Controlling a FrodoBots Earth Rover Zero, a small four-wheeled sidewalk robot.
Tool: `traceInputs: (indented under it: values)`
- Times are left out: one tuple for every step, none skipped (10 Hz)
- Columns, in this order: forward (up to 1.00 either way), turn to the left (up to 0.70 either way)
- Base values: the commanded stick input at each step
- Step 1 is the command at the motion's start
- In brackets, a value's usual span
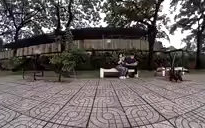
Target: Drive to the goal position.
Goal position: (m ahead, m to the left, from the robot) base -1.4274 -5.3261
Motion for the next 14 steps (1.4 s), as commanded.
traceInputs:
  values:
    - [0.00,0.00]
    - [0.05,-0.01]
    - [0.96,-0.26]
    - [1.00,-0.27]
    - [1.00,-0.27]
    - [0.98,-0.27]
    - [0.63,-0.34]
    - [0.29,-0.40]
    - [0.00,-0.45]
    - [0.00,-0.45]
    - [0.00,-0.45]
    - [0.00,-0.45]
    - [0.00,-0.45]
    - [0.00,-0.45]
